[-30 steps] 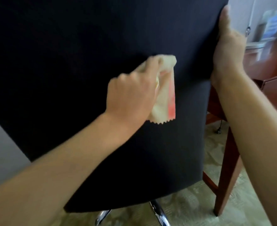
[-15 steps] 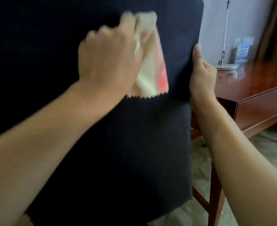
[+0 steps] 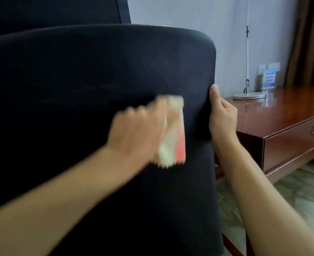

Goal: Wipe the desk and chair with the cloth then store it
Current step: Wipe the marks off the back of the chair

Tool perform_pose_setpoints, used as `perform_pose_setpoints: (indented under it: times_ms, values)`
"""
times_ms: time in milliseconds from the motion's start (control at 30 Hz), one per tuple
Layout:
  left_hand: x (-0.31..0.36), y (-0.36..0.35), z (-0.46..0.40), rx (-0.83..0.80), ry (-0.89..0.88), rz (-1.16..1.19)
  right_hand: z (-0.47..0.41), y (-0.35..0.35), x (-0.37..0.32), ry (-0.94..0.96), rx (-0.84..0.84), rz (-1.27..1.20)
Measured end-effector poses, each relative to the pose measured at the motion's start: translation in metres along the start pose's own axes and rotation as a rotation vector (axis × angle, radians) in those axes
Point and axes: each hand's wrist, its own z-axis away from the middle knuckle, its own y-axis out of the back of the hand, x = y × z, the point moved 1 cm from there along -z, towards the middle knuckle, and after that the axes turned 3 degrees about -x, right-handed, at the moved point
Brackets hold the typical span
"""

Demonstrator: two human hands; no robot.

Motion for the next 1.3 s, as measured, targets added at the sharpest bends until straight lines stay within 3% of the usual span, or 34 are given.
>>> perform_pose_setpoints:
  times_ms: [67,133,200,300,433,600,700,800,867,1000,1100,1167,1300]
  values:
    - [-0.017,0.026,-0.056,0.088,-0.006,0.058,0.0,0.0,0.001,0.001,0.0,0.012]
    - [-0.022,0.032,-0.081,0.031,0.021,0.173,-0.001,-0.002,0.002,0.011,0.002,0.008]
    - [-0.017,0.028,-0.065,0.049,0.065,0.047,0.0,-0.001,0.001,0.017,0.012,0.03]
    - [0.001,0.004,0.006,-0.147,0.007,0.025,-0.004,0.001,0.003,0.015,0.021,0.044]
    - [-0.006,-0.006,0.066,-0.343,-0.072,0.199,-0.003,-0.003,0.004,0.014,0.026,0.042]
    - [-0.087,0.014,0.042,-0.143,0.121,0.144,0.001,-0.005,0.002,0.081,0.082,0.14]
    - [-0.145,0.034,0.033,-0.015,0.184,0.116,0.02,-0.025,-0.003,0.181,0.252,0.39]
    - [-0.168,0.039,0.036,0.013,0.324,0.195,0.042,-0.053,-0.01,0.319,0.333,0.441]
    - [-0.152,0.026,0.056,-0.07,0.38,0.195,0.053,-0.071,-0.019,0.5,0.3,0.546]
    - [-0.095,-0.004,0.106,-0.271,0.215,0.268,0.074,-0.113,-0.061,0.82,0.116,0.684]
    - [-0.091,-0.008,0.111,-0.295,0.212,0.305,0.075,-0.141,-0.086,0.91,-0.009,0.809]
    - [-0.102,0.005,0.093,-0.282,0.238,0.246,0.067,-0.147,-0.098,0.872,-0.045,0.861]
    - [-0.122,0.027,0.016,0.044,0.362,0.321,0.057,-0.14,-0.107,0.835,-0.146,0.773]
